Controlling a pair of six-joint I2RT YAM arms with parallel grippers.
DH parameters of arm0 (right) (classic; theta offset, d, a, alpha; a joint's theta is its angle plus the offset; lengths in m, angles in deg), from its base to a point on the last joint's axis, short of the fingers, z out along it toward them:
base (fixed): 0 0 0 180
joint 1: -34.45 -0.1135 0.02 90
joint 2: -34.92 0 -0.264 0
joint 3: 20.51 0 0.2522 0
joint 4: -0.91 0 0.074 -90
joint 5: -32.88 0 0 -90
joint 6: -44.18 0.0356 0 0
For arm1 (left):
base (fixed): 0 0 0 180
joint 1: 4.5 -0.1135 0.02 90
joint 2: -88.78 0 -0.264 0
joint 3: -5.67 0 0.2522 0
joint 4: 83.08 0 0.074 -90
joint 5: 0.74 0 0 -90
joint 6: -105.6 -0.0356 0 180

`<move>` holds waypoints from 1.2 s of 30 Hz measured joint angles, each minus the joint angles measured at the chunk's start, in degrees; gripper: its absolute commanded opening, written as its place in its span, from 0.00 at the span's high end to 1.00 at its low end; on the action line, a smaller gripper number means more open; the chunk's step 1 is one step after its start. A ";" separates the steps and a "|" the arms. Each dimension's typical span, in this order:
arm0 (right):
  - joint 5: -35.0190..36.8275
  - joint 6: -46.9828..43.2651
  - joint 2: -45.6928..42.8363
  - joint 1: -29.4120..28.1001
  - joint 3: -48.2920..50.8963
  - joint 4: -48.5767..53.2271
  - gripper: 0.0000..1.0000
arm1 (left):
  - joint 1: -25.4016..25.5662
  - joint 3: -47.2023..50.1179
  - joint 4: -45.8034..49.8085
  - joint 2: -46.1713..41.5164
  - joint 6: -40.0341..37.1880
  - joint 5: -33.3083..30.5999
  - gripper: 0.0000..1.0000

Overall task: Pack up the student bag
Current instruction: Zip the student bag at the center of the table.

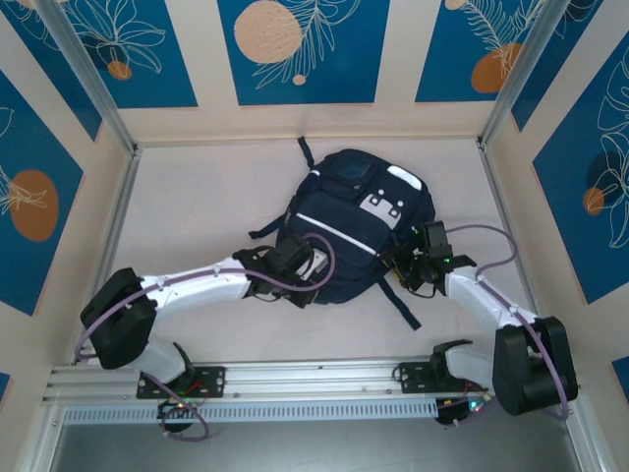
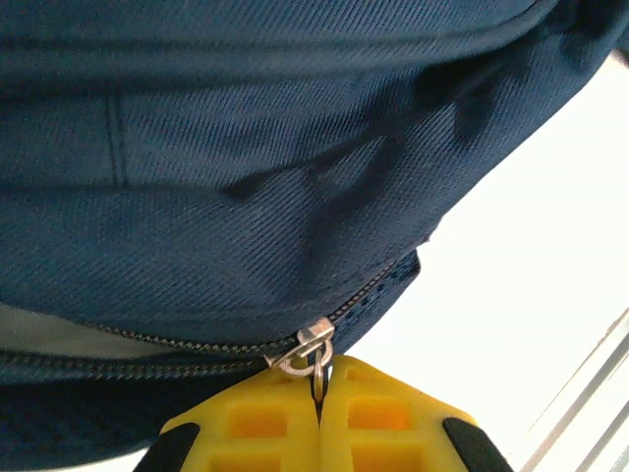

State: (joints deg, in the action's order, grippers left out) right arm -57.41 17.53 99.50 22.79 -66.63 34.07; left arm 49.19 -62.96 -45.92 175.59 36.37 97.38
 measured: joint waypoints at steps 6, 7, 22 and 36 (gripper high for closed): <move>1.73 2.01 -15.50 -2.19 -1.25 9.07 0.46 | 2.03 -2.47 -0.63 2.78 1.20 3.06 1.00; 1.31 2.97 -17.62 -2.80 -1.22 10.14 0.47 | 2.80 -3.02 -0.66 3.43 1.38 3.39 1.00; -0.50 17.27 -17.09 -16.85 4.81 11.82 0.73 | 9.25 -8.76 -2.03 8.61 3.30 4.44 1.00; 1.60 15.41 -13.22 -17.16 5.97 7.41 1.00 | 9.38 -8.17 -1.22 7.89 1.97 0.72 1.00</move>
State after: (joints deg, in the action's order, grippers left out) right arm -55.82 32.94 86.27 5.63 -60.66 41.48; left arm 58.57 -71.14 -47.14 183.48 38.34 98.10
